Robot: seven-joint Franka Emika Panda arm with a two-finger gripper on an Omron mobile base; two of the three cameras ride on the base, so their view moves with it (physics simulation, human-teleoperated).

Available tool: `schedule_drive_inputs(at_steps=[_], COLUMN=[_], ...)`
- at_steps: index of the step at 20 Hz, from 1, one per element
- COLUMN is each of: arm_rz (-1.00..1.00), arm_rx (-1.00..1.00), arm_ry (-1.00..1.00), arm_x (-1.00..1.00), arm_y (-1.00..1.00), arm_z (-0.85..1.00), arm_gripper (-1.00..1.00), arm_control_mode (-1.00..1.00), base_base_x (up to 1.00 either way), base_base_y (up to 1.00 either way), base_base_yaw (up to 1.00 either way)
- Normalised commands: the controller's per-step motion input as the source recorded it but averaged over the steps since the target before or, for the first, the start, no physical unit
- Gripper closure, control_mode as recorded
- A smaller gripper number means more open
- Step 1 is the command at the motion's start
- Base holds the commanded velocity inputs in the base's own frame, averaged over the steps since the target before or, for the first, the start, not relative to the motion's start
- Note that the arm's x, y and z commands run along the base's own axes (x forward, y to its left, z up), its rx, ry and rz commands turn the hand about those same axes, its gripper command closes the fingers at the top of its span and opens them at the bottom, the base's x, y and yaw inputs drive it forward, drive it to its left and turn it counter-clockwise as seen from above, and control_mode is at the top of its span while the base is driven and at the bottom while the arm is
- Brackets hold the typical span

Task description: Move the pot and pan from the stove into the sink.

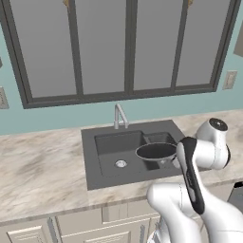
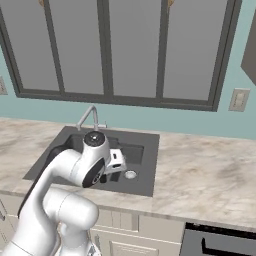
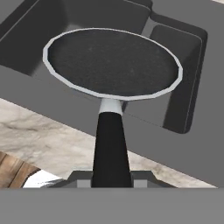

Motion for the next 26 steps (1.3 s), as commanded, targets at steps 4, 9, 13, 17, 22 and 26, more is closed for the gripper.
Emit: schedule_drive_inputs(at_steps=[4, 9, 13, 17, 22, 26], arm_rz=[0.17, 0.18, 0.15, 0.08, 0.05, 0.01], arm_rx=[0.00, 0.00, 0.00, 0.00, 0.00, -0.03], arm_ry=[0.07, 0.07, 0.06, 0.00, 0.00, 0.00], arm_x=[0.00, 0.03, 0.08, 0.21, 0.35, 0.34], arm_y=[0.00, 0.00, 0.03, 0.32, 0.39, 0.20], arm_z=[-0.06, -0.01, 0.00, -0.01, -0.05, -0.13], arm_gripper=[1.00, 1.00, 1.00, 1.00, 1.00, 1.00], arm_control_mode=[-1.00, -1.00, -1.00, -1.00, -1.00, -1.00], base_base_x=[0.00, 0.00, 0.00, 0.00, 0.00, 0.00], base_base_y=[0.00, 0.00, 0.00, 0.00, 0.00, 0.00], base_base_yaw=[0.00, 0.00, 0.00, 0.00, 0.00, 0.00])
